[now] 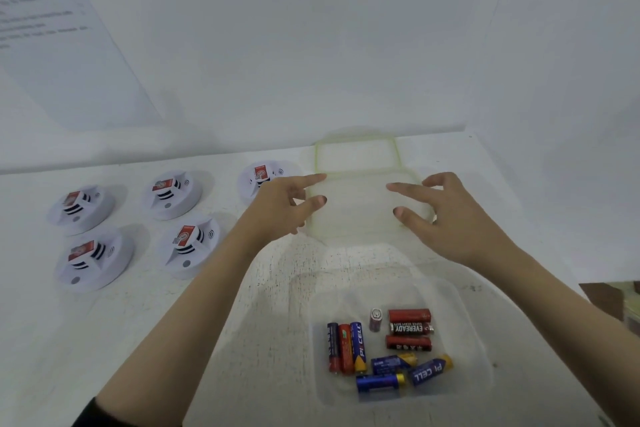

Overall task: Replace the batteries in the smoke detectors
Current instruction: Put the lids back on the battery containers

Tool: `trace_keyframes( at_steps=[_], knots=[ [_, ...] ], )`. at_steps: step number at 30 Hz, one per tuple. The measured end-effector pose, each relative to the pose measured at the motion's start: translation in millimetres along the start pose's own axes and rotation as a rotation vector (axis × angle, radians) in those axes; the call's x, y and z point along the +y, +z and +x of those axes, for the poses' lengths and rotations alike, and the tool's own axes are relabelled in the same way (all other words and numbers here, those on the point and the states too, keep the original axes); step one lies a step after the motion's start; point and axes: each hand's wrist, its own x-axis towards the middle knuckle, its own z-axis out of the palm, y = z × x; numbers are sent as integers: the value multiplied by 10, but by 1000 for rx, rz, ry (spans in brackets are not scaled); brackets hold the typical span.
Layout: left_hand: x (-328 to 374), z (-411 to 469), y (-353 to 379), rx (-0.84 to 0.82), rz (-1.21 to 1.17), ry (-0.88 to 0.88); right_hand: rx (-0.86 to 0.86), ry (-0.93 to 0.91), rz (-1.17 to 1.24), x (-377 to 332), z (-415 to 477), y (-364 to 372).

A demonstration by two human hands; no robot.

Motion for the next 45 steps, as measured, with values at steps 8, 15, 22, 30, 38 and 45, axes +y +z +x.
trace_keyframes(
  at_steps=[8,15,22,30,38,45],
  knots=[
    [-26,283,-168,183,184,79,130,33,362,181,538,-325],
    [-176,840,-88,-80,571,195,-192,-7,-5,595,1191,-159],
    [-240,1115,25,-154,558,171,-113,-22,100,623,1296,-72],
    [43,1048,-85,211,175,235,80,-81,472,321,1195,-381],
    [539,367,-477,320,-149,414,327,-201,275,15,583,-786],
    [632,-622,-480,351,-160,277,216,-135,374,-171,-400,-598]
  ],
)
